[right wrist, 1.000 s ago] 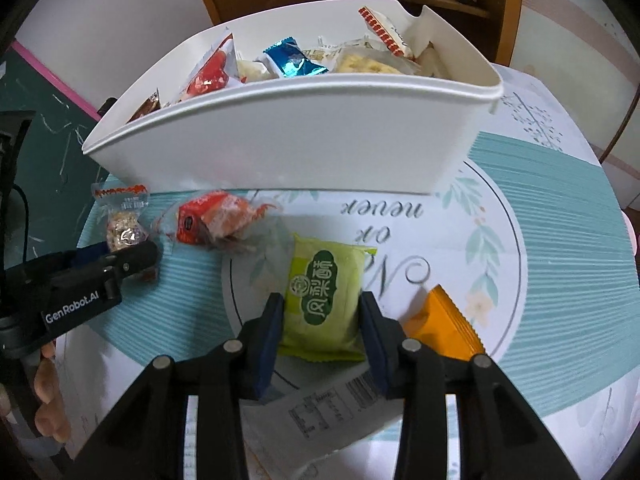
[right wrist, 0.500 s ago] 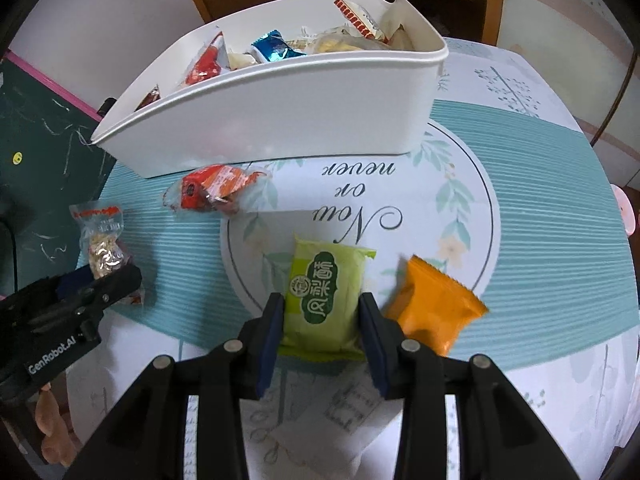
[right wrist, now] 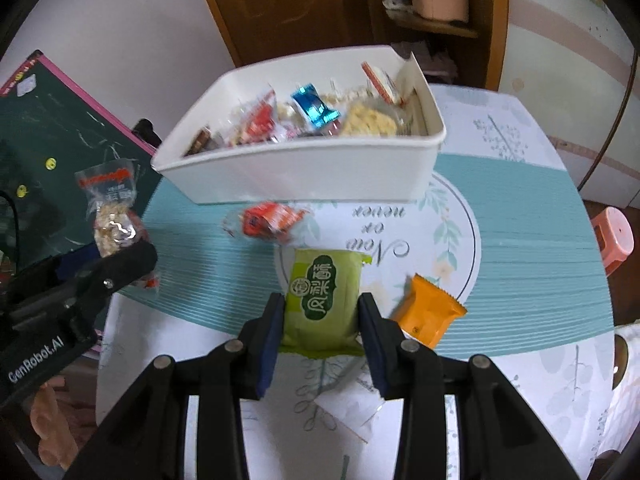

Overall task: Organize snacks
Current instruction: 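Lift both held snacks up toward the white bin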

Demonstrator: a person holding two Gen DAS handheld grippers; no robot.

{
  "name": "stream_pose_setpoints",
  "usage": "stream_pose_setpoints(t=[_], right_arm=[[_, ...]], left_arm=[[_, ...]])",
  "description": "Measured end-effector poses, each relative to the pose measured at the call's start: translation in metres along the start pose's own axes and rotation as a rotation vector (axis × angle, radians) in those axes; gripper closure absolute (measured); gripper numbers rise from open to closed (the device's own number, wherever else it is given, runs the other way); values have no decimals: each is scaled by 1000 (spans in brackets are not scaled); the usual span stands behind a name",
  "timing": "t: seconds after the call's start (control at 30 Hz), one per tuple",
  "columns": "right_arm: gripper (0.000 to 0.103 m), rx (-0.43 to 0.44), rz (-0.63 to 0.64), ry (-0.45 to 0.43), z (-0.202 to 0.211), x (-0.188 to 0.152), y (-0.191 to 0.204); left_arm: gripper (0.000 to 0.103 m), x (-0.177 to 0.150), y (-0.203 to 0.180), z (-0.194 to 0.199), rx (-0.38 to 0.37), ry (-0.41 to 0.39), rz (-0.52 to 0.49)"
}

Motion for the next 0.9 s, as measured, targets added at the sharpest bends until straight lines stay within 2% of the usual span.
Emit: stream_pose_setpoints(t=[0.17, 0.33, 0.6, 0.9], right_arm=[[65, -1, 12, -46, 23, 17, 4], [65, -10, 36, -90, 45, 41, 2], [65, -17, 60, -159, 83, 98, -16], [65, -80, 117, -247, 119, 168, -35]], left_arm=[[57, 12, -6, 22, -29, -46, -23], [57, 38, -10, 43, -46, -89, -30], [57, 99, -18, 89, -20, -223, -77], [57, 164, -26, 98, -3, -259, -91]])
Point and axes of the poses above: each gripper's, at about its wrist camera, not at the fingertips, and z roughly against the way its jaws point, y to its left, x to its top, the point moved 5 cm from there along -z, roughly the way its jaws point, and after that the axes turned 15 degrees about z, right-handed, at the moved point
